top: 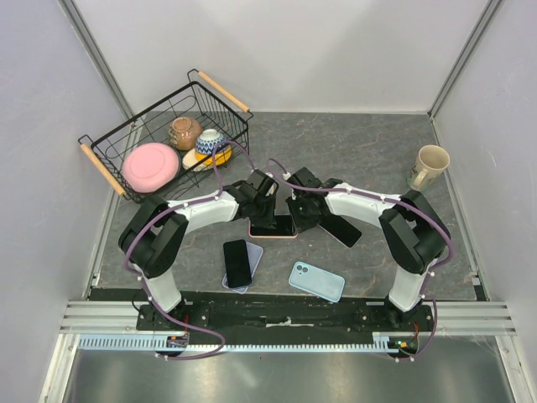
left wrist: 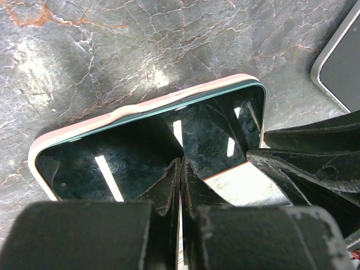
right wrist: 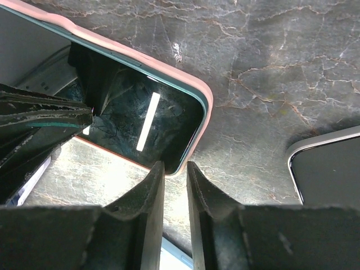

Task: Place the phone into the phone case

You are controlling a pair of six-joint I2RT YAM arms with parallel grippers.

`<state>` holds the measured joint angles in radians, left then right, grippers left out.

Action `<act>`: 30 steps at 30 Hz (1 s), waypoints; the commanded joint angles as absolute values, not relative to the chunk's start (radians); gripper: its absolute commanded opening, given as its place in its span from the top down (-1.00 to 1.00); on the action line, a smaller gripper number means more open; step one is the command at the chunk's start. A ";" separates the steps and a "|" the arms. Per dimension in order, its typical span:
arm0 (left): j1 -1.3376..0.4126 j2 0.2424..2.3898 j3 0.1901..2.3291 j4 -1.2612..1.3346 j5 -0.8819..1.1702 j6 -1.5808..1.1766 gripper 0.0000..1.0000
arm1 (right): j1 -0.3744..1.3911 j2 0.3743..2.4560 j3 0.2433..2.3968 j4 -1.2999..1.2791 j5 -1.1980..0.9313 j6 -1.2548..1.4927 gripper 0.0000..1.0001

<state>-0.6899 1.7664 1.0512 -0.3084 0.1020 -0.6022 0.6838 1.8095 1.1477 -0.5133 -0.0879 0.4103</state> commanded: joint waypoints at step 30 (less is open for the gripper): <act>-0.689 1.759 1.020 -0.407 0.003 -0.548 0.96 | 0.394 1.839 1.063 -0.278 -0.546 0.411 0.03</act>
